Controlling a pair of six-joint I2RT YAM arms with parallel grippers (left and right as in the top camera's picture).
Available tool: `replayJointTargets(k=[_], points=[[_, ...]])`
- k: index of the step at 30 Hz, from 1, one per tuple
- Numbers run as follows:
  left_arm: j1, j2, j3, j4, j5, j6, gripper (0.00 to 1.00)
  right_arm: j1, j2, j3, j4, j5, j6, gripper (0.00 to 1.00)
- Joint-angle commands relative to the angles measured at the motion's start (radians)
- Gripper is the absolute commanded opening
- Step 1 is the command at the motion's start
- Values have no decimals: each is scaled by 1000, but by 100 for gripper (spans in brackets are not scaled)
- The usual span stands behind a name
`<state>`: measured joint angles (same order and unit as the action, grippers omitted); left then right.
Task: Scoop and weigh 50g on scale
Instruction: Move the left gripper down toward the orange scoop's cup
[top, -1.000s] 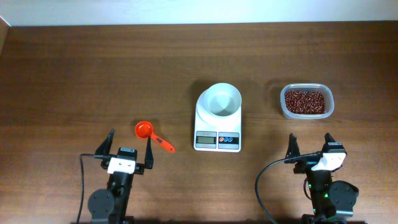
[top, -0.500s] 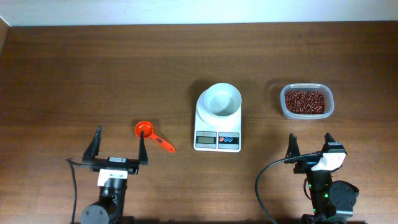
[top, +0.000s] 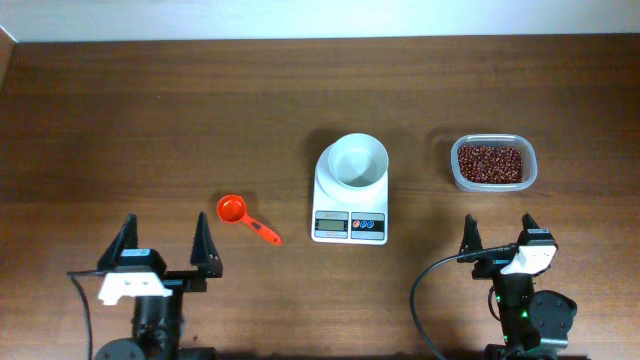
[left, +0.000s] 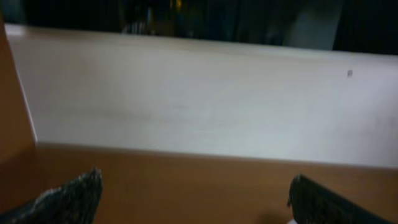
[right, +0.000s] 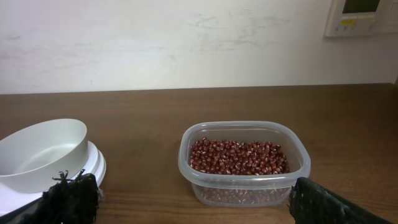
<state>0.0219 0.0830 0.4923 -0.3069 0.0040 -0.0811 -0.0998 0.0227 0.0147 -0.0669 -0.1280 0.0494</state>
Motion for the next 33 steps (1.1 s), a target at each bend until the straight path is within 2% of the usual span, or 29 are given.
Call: replayJointTargets(k=[1,4,7,12,18,33], points=[[-1,72,130,-92,-31,-137,99,9,-2,-9,-3,6,7,99],[-1,175,223,-172,-26,-211,99,9,-1,-9,-3,6,7,99],[-2,320,353,-285,6,-217,99,9,-1,-9,-3,6,7,99],[-1,580,613,-573,62,-217,99,9,-2,-9,-3,6,7,99],[-2,715,615,-665,300,-218,99,9,-2,-9,-3,6,7,99],[-1,859,615,-685,296,-218,99,9,-2,-9,-3,6,7,99]])
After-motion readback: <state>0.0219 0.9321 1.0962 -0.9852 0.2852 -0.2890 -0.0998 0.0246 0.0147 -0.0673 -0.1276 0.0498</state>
